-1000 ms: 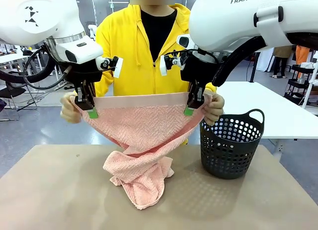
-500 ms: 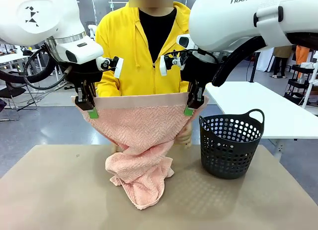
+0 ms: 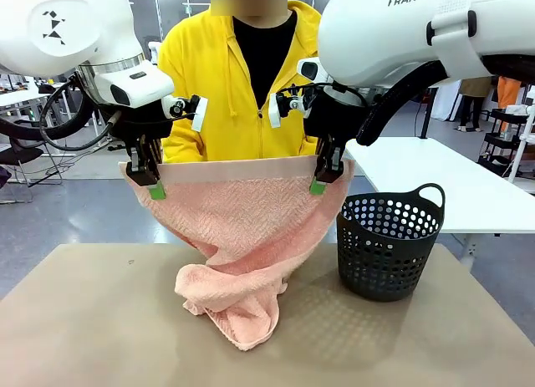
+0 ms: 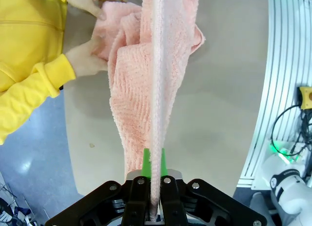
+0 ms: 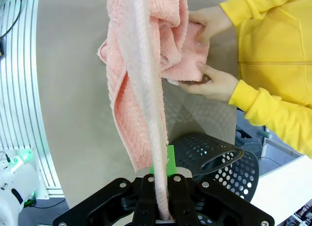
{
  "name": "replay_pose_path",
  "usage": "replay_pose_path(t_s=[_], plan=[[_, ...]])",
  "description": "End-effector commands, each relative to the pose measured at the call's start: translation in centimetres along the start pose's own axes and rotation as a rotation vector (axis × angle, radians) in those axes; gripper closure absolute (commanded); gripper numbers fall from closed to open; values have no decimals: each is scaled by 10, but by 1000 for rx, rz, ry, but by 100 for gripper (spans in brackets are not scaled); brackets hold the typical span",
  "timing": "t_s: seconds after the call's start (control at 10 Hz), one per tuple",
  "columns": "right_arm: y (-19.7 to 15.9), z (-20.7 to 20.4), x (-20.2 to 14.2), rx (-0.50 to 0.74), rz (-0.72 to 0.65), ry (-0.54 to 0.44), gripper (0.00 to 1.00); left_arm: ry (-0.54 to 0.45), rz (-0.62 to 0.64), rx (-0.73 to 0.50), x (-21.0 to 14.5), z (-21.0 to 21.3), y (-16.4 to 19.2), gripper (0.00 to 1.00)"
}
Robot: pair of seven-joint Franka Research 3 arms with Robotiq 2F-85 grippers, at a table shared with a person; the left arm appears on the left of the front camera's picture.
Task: Fold the towel.
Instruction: Release the end of the 100 cm Hotel Towel you were holding and grab the top end of the folded side.
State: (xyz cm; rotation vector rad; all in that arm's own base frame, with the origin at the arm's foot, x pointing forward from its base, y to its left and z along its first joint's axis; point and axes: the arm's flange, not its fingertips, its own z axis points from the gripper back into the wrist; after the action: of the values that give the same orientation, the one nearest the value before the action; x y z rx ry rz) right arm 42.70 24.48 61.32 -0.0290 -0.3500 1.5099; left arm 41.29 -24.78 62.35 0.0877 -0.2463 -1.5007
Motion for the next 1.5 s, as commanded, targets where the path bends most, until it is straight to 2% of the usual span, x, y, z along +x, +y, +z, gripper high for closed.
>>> replay_pose_path(t_s=[0.0, 1.4], plan=[[0, 0, 0, -2, 1, 2, 100, 0, -5, 0, -1, 0, 1, 100], [0, 0, 0, -2, 1, 2, 100, 0, -5, 0, -1, 0, 1, 100]])
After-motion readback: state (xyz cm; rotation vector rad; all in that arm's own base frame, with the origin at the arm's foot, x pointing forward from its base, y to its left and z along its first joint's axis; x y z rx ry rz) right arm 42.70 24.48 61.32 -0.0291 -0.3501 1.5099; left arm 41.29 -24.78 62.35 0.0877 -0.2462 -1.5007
